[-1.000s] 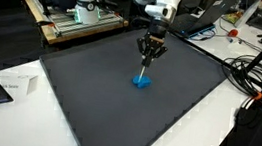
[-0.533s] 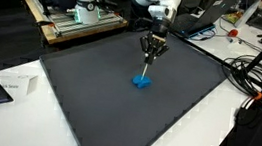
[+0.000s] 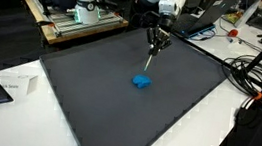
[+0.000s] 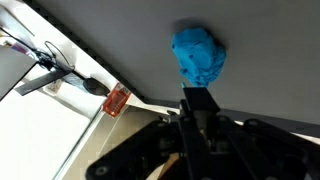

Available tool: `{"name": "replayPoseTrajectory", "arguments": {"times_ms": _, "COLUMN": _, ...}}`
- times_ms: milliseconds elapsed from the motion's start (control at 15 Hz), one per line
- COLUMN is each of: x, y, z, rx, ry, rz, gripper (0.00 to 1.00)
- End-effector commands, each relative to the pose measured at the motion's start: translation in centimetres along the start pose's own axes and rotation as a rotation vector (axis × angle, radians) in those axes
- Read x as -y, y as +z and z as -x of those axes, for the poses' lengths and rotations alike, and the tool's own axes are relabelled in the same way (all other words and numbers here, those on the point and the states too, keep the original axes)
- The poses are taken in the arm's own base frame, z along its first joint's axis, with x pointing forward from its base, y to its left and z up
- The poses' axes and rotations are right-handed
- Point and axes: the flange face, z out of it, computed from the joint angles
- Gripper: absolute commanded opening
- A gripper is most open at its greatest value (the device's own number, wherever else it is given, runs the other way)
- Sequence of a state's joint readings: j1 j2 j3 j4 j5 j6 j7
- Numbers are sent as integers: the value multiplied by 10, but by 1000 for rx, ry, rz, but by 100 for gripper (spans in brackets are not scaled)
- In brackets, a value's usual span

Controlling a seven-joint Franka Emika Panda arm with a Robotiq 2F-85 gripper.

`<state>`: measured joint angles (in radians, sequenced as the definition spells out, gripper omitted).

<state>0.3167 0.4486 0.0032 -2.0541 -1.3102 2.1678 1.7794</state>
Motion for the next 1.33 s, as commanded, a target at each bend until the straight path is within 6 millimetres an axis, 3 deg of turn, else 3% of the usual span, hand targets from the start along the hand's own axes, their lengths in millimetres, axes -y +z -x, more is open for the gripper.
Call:
{"name": "replayPoseTrajectory", "arguments": {"times_ms": 0, "x": 8, "y": -18, "z": -2, "rx": -57, "ry": -87, "rz": 50, "gripper": 3}}
{"name": "replayPoseTrajectory", "arguments": {"times_ms": 67, "x": 12, "y": -21, "z": -3, "rx": -37, "ry": -140, "rz": 47, "gripper": 3}}
{"name": "replayPoseTrajectory", "arguments": {"times_ms": 133, "x": 8, "y": -18, "z": 2, "rx": -32, "ry": -77, "rz": 39, "gripper": 12}}
{"name": "replayPoseTrajectory", "arguments": {"times_ms": 667, "x": 11, "y": -21, "z": 1, "rx": -33, "ry": -129, "rz": 42, "gripper": 12}}
{"name": "replayPoseTrajectory", "arguments": {"times_ms": 733, "x": 18, "y": -25, "z": -1, "rx": -56, "ry": -147, "rz": 52, "gripper": 3}}
{"name": "replayPoseTrajectory", "arguments": {"times_ms": 1267, "x": 57, "y": -57, "z": -14, "rx": -135, "ry": -279, "rz": 146, "gripper": 3}}
